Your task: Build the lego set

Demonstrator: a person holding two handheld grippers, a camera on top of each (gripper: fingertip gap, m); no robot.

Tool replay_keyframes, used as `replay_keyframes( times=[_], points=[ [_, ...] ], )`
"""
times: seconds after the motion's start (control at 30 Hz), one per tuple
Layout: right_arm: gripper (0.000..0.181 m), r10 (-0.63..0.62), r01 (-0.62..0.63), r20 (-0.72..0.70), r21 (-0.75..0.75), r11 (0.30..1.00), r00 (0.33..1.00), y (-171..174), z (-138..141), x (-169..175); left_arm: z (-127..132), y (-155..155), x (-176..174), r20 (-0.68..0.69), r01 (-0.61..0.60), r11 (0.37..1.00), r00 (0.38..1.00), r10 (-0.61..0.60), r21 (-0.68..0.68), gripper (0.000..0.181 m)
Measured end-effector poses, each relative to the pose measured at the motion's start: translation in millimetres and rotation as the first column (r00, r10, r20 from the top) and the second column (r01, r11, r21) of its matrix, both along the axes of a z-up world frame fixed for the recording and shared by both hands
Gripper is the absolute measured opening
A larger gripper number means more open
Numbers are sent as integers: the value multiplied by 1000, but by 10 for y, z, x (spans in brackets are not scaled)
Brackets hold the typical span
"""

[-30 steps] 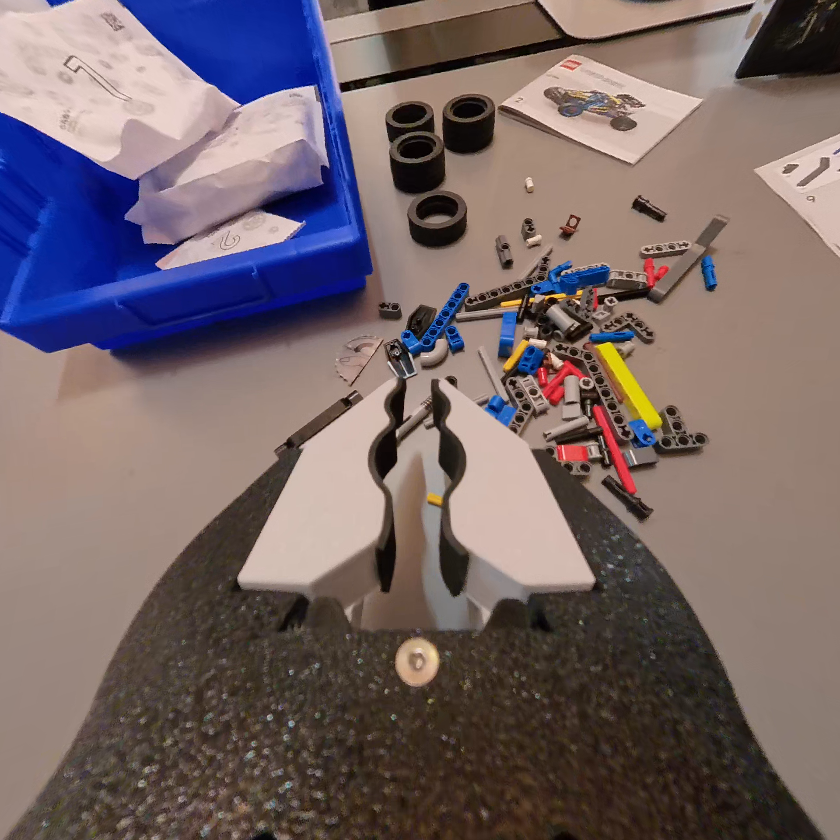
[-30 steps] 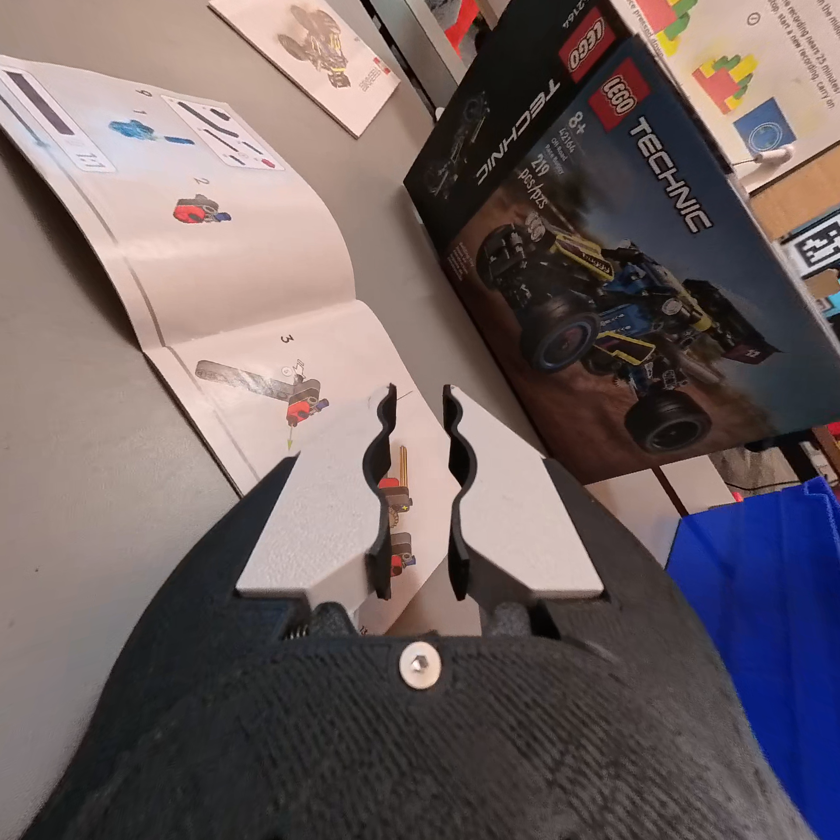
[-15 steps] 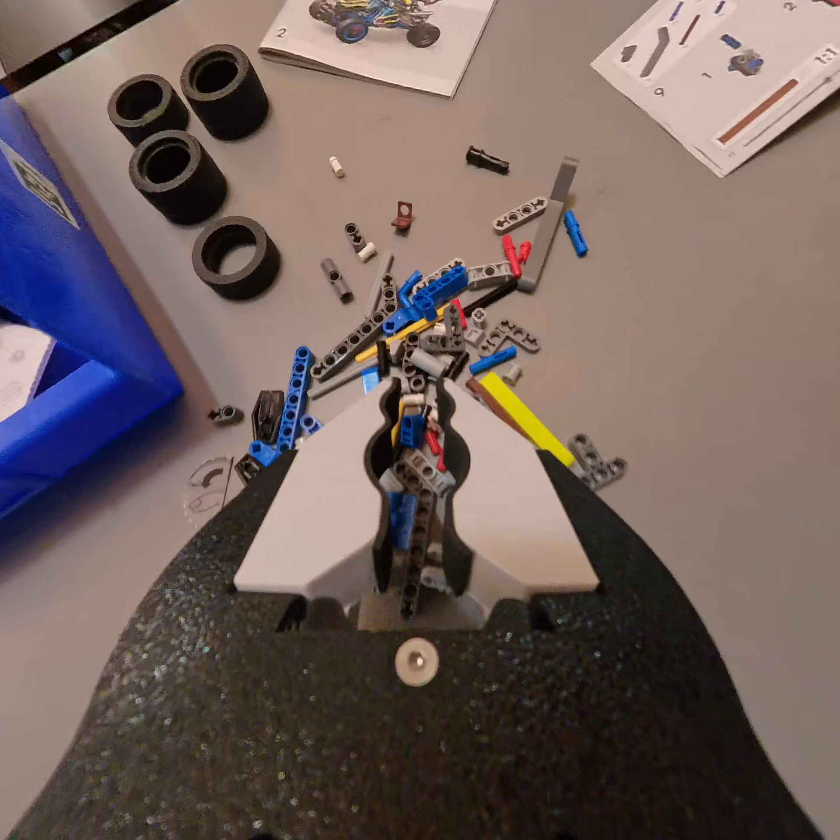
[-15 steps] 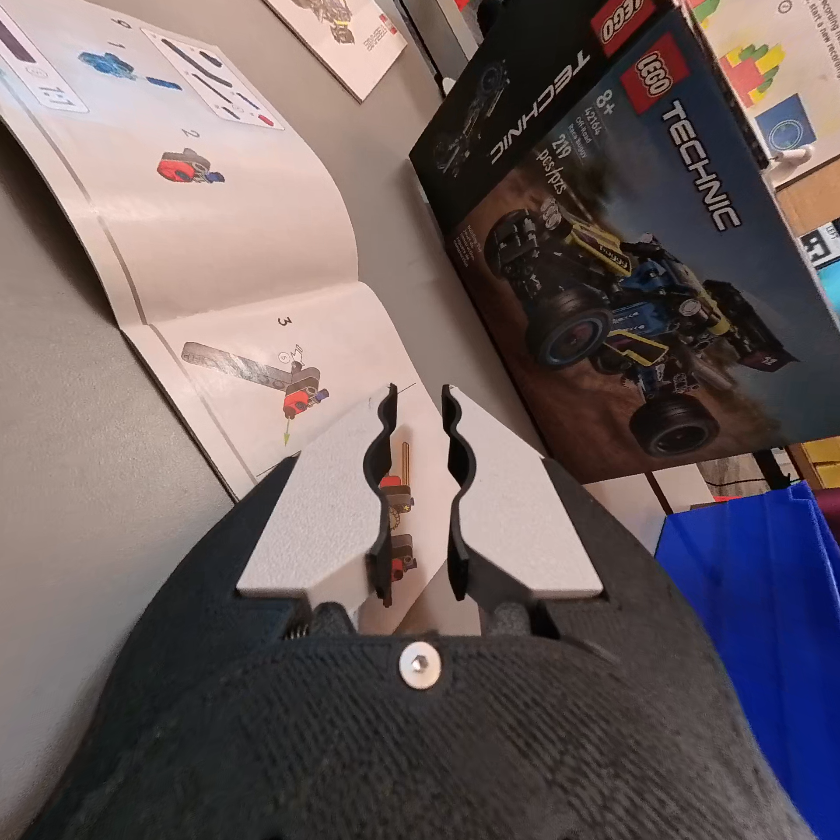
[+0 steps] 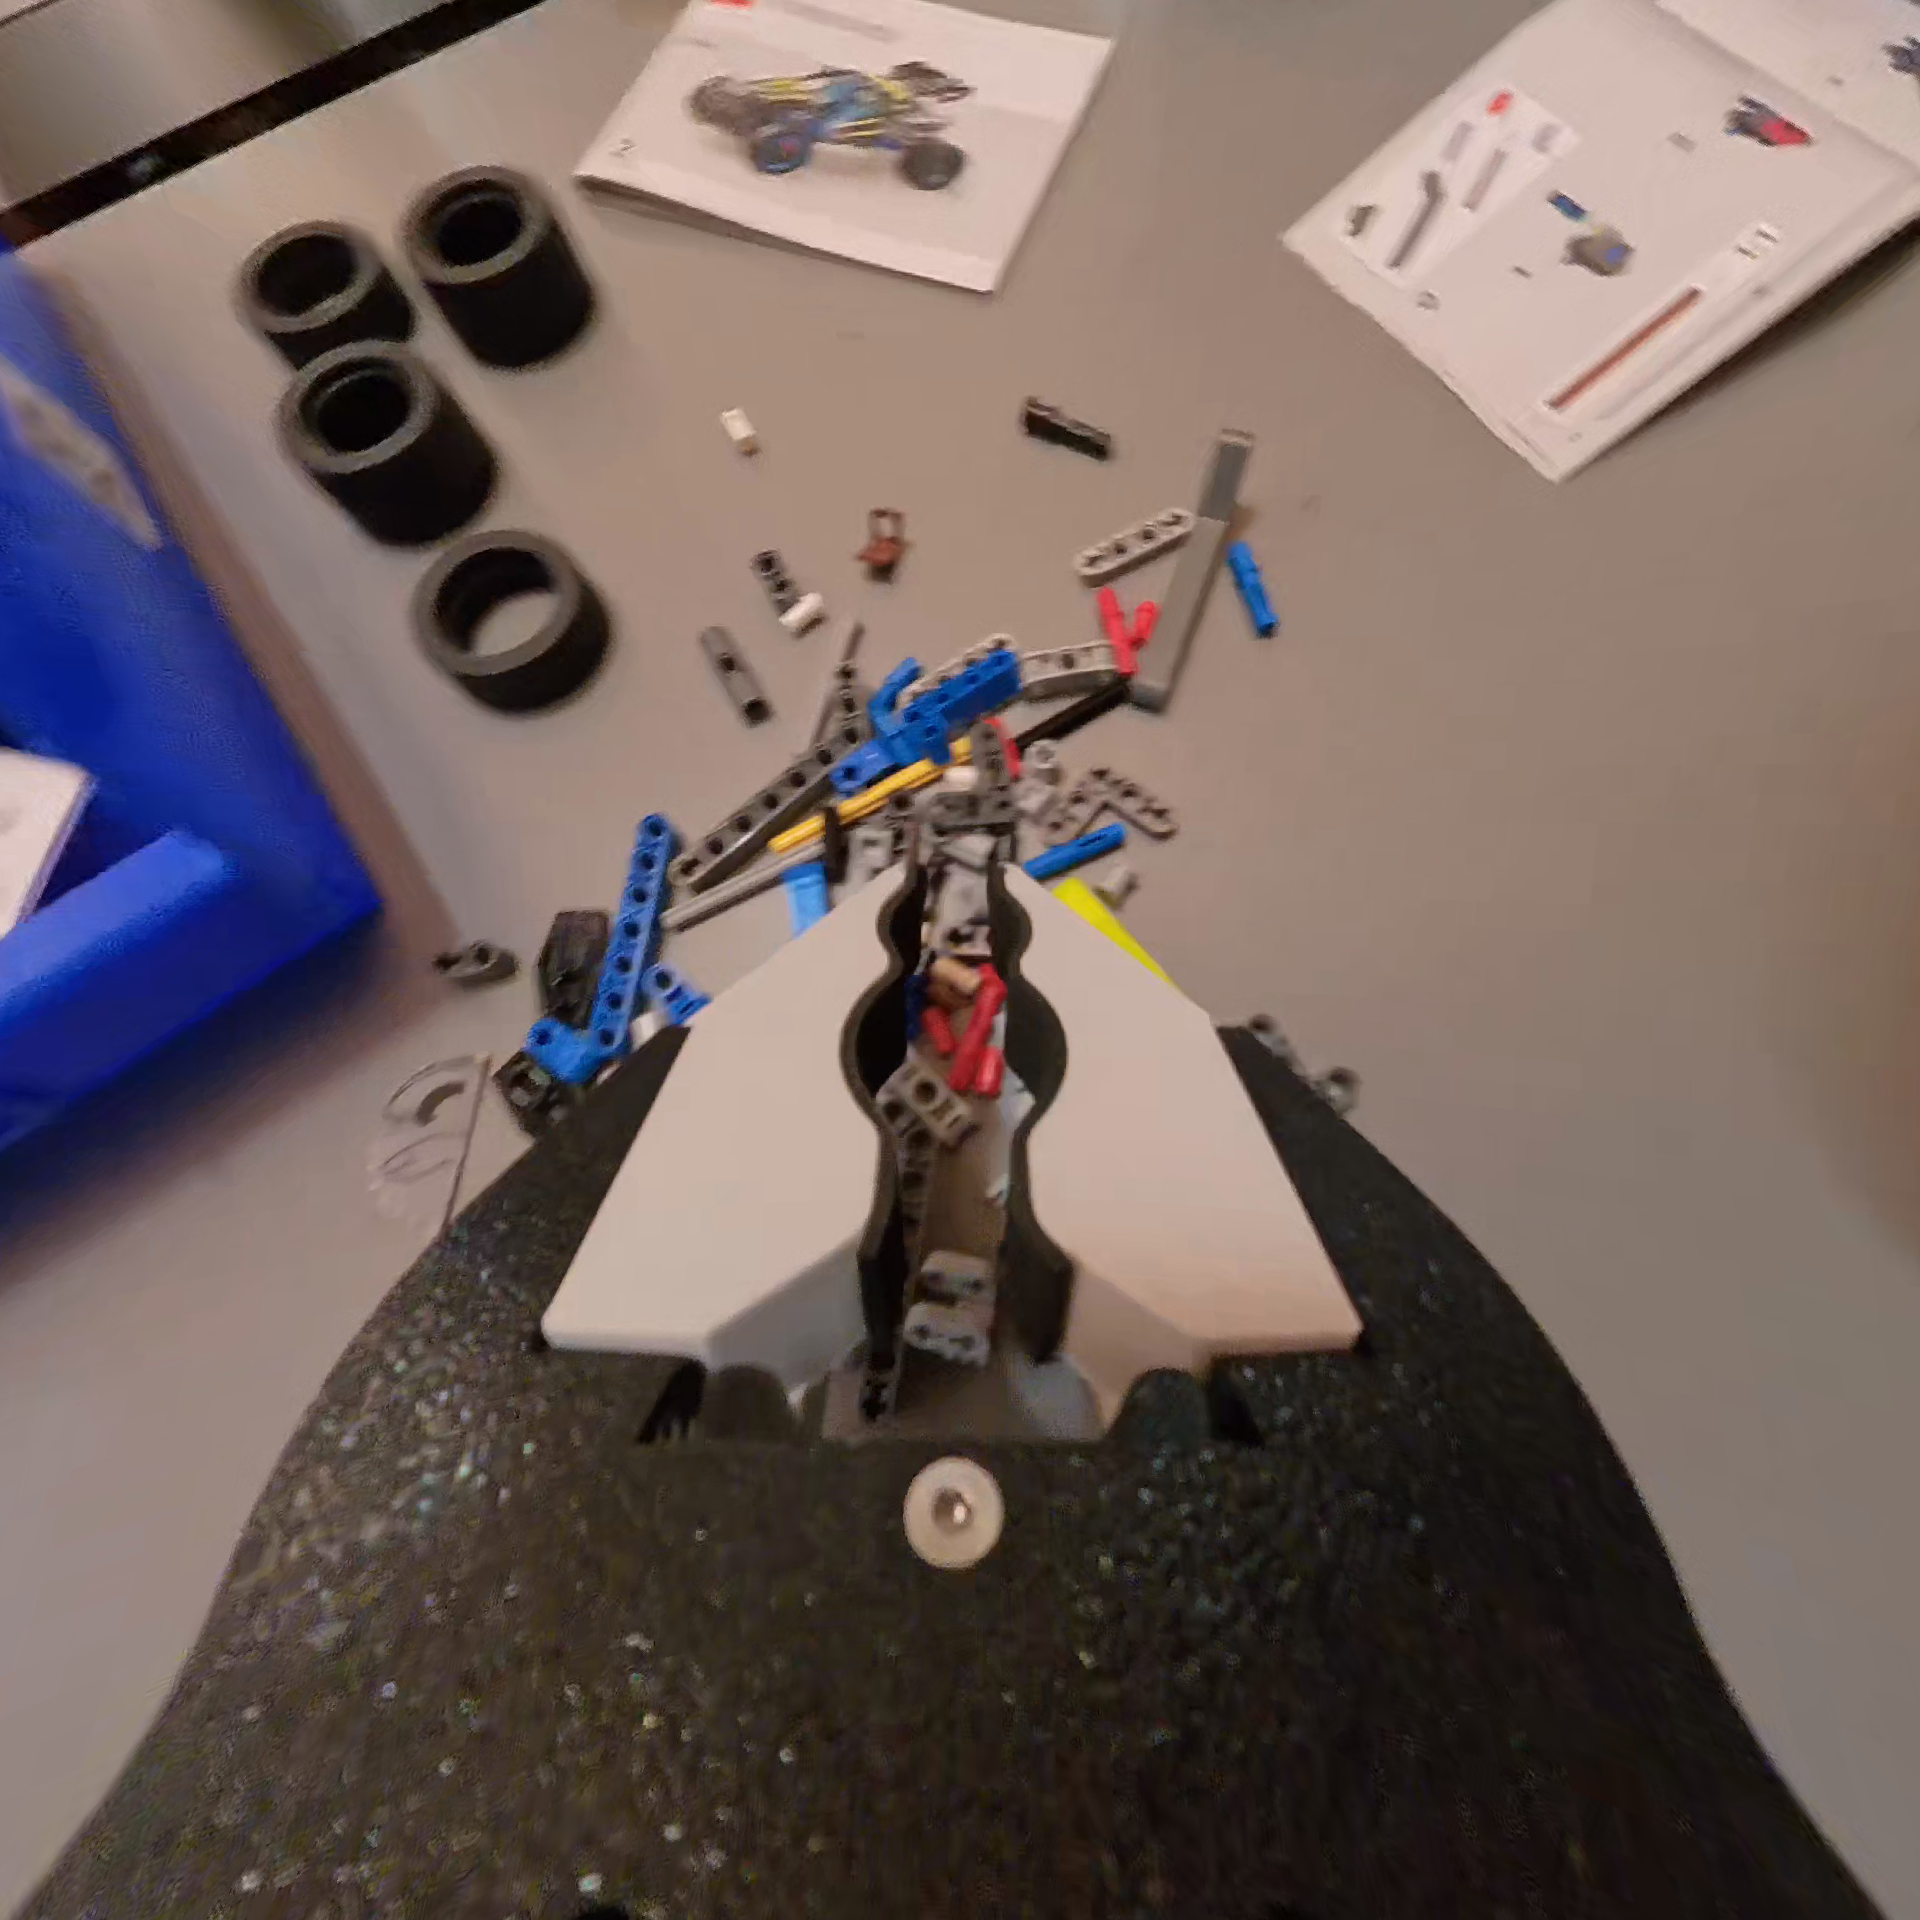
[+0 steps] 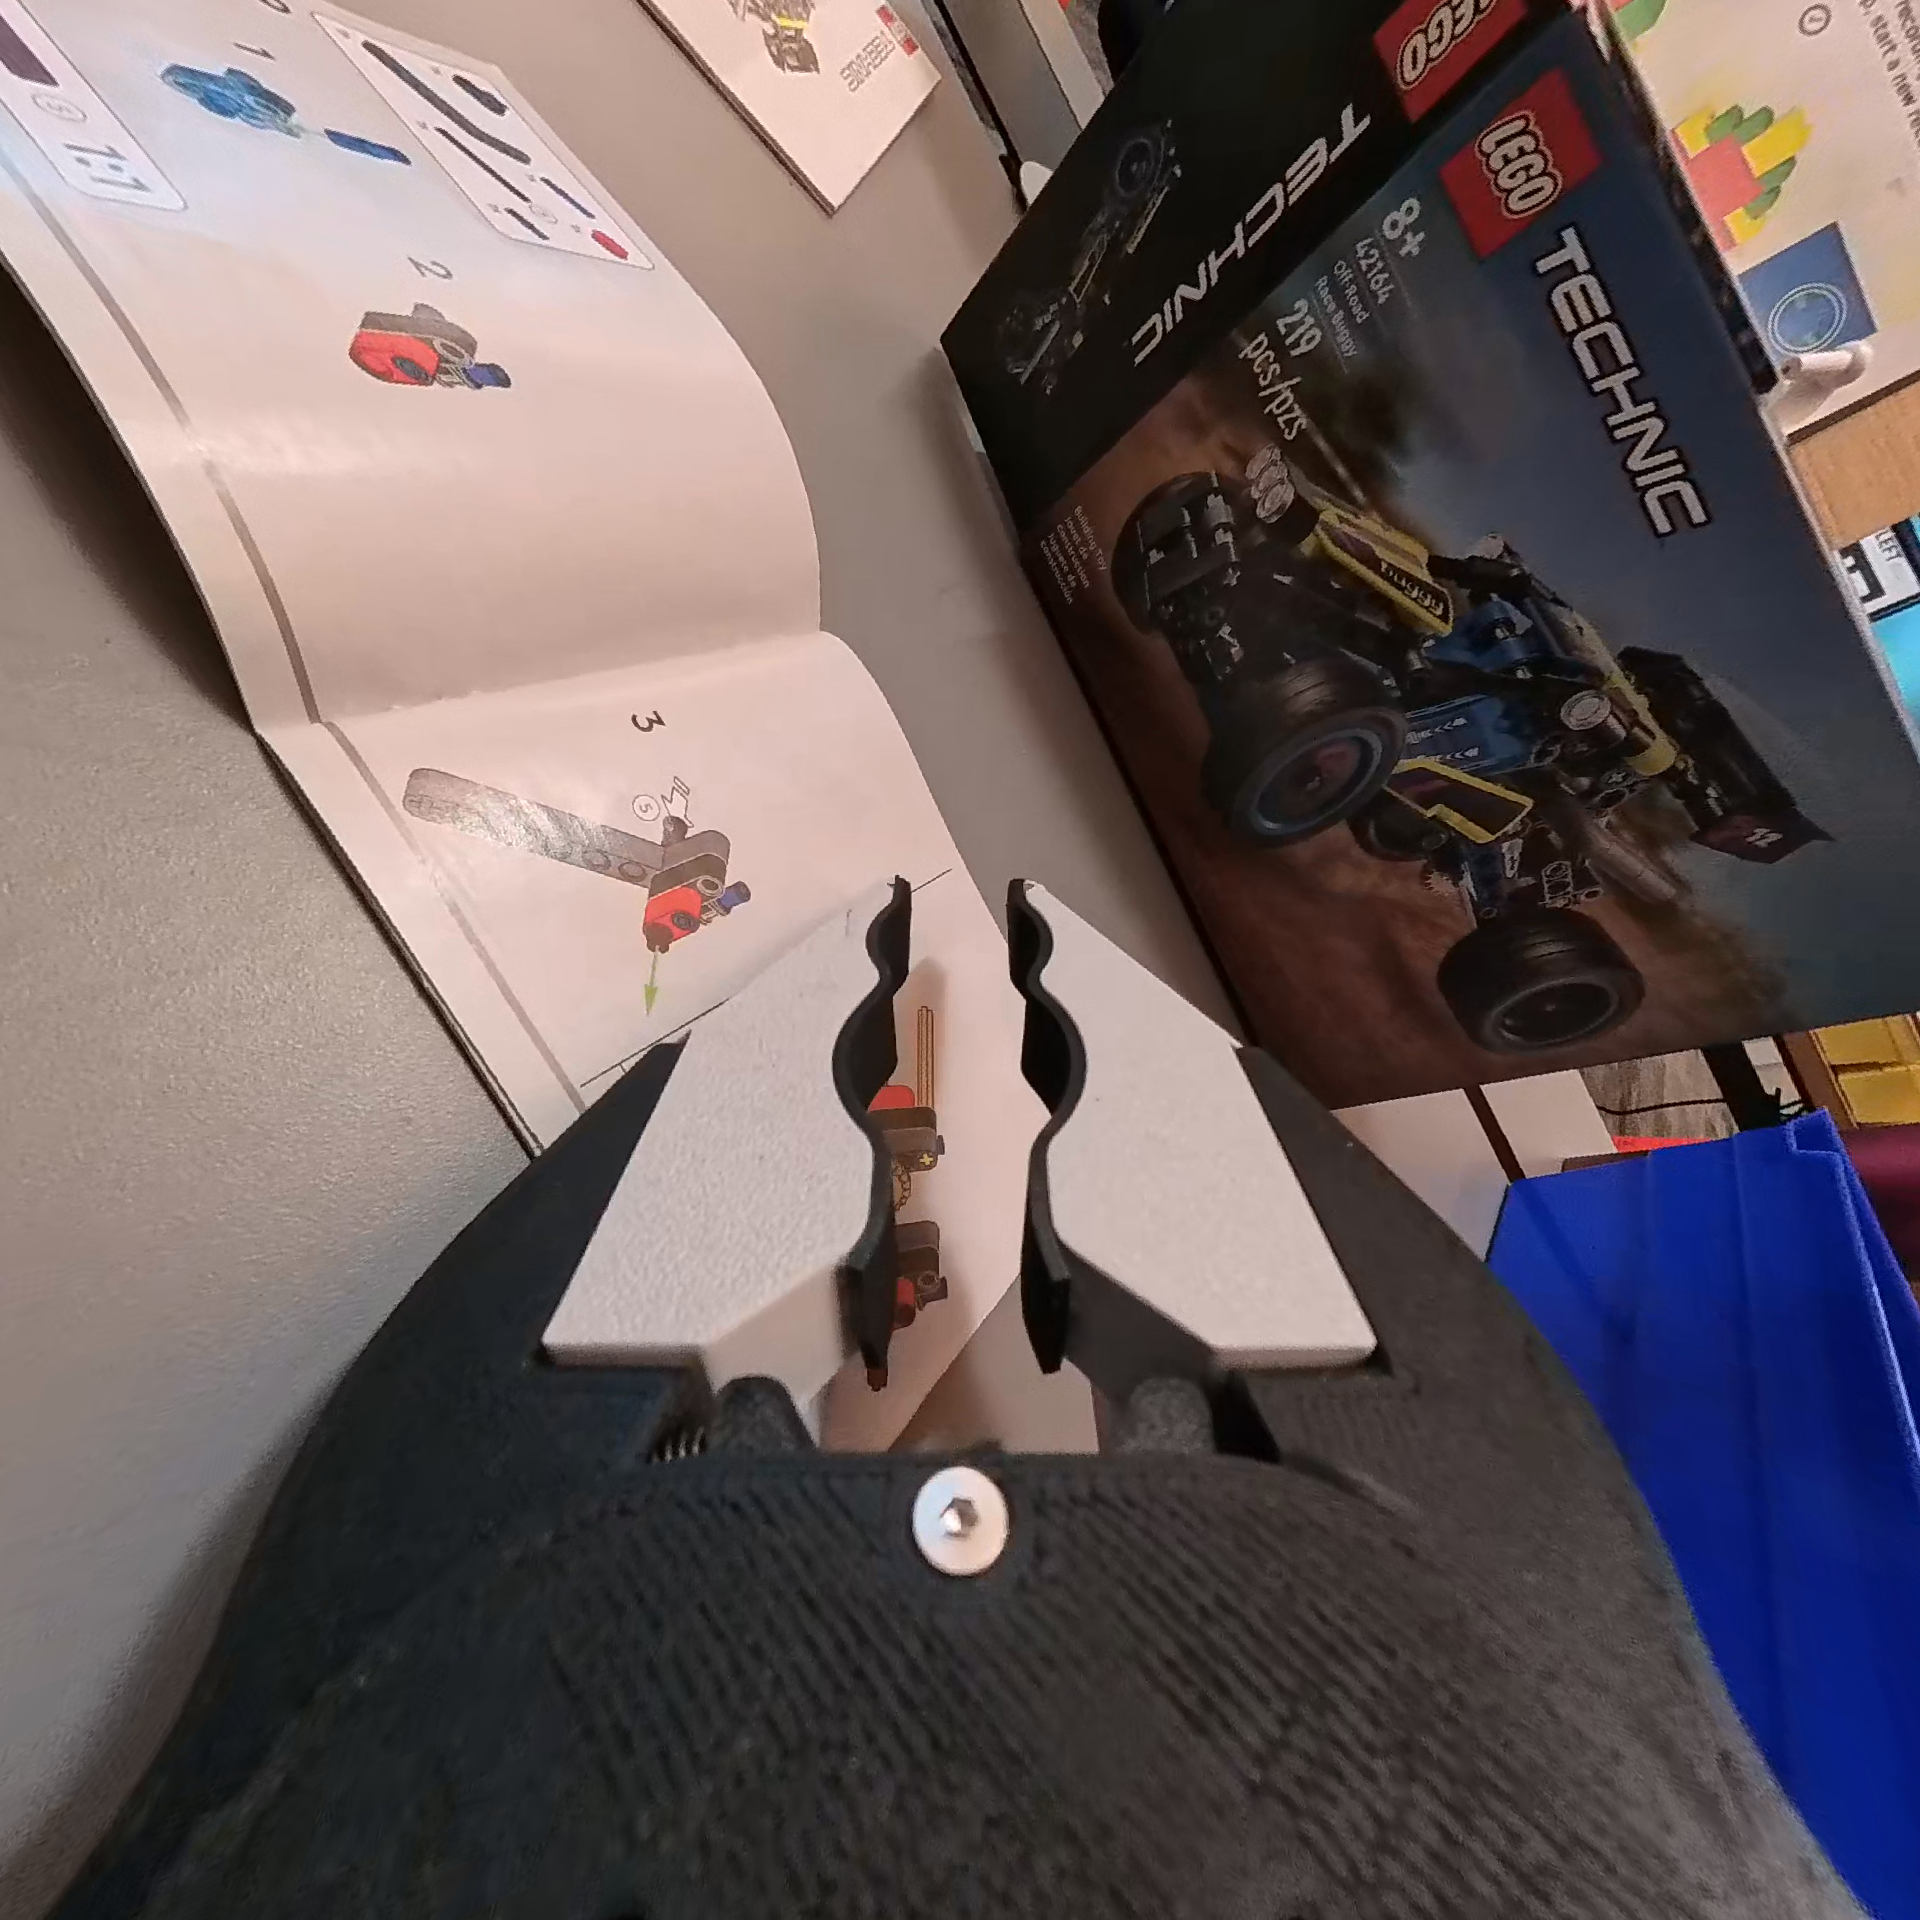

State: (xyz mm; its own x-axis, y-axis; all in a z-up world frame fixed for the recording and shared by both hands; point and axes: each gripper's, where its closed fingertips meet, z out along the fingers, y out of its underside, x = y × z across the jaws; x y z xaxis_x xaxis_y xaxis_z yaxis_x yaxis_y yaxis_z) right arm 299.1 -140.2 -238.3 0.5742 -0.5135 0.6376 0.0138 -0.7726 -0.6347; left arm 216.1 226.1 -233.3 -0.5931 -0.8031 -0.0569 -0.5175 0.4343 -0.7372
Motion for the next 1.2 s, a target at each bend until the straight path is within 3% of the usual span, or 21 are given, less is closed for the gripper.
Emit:
replay_keyframes(
  times=[0.17,0.23,0.33,0.43,0.53,0.7,0.97,1.2],
  points=[
    [16,0,0,2,-3,1000,1000,-4,-1,2,-28,489,113,15,-203,974,979,202,96,10],
    [16,-2,2,4,-3,1000,1000,-10,0,5,63,535,169,46,-239,970,970,237,44,7],
    [16,-2,2,6,-8,1000,1000,-8,-4,10,139,162,178,18,-105,991,994,107,-85,9],
    [15,0,0,7,-13,1000,1000,-3,-7,9,-30,3,189,-29,-26,999,999,27,20,10],
    [15,2,-2,6,-11,1000,1000,-5,-7,4,-184,49,234,-59,-44,994,997,50,98,9],
    [16,4,-4,4,-10,1000,1000,-7,-9,4,-193,296,252,-54,-155,977,985,164,148,12],
    [15,9,-9,4,-12,1000,1000,-9,-11,5,-147,227,272,-55,-91,983,993,101,162,8],
    [15,10,-10,6,-19,1000,1000,-21,-9,4,-219,311,297,-85,-74,952,991,103,297,12]
  ],
)
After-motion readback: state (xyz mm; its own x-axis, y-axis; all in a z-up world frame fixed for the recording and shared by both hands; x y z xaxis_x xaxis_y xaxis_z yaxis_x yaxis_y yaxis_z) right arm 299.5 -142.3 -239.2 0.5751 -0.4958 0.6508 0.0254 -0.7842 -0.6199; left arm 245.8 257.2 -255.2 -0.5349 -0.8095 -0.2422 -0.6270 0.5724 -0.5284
